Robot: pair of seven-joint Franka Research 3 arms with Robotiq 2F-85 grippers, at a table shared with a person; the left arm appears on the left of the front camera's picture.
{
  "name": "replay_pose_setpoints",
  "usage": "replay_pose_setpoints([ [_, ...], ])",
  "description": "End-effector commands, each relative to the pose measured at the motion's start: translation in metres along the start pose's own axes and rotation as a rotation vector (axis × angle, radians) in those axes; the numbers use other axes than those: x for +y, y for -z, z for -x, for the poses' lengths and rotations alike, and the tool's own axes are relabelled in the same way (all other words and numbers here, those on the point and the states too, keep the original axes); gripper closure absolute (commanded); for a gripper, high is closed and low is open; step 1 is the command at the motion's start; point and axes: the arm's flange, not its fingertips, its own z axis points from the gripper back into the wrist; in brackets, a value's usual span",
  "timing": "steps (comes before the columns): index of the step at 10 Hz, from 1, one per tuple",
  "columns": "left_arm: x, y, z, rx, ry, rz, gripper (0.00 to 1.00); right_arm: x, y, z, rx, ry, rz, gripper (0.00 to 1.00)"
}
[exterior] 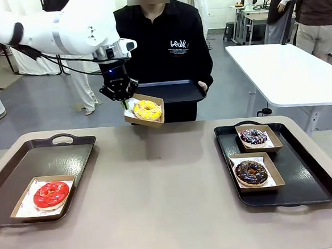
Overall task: Individually package the donuts and arrange them on the tray.
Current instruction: Place the picked Paper togo box on the Handle tray.
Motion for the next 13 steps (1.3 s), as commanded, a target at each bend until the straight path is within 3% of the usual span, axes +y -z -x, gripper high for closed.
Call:
replay_pose_setpoints([
  [1, 0.068, -0.037, 0.042, -0.028, 0.031, 0.009, 0.99, 0.002, 0.0, 0.001, -0.003, 0.012, -0.005, 0.0],
  [4, 0.149, -0.053, 0.076, -0.02, -0.051, 0.018, 0.99, 0.002, 0.0, 0.001, -0.003, 0.012, -0.005, 0.0],
  [8, 0.241, -0.022, 0.101, 0.067, -0.036, -0.038, 0.99, 0.002, 0.0, 0.001, -0.003, 0.012, -0.005, 0.0],
  [11, 0.273, 0.011, 0.104, 0.057, -0.052, -0.039, 0.99, 0.002, 0.0, 0.001, -0.003, 0.012, -0.005, 0.0],
  [13, 0.262, 0.027, 0.092, 0.1, -0.146, -0.06, 0.99, 0.002, 0.0, 0.001, -0.003, 0.012, -0.005, 0.0],
])
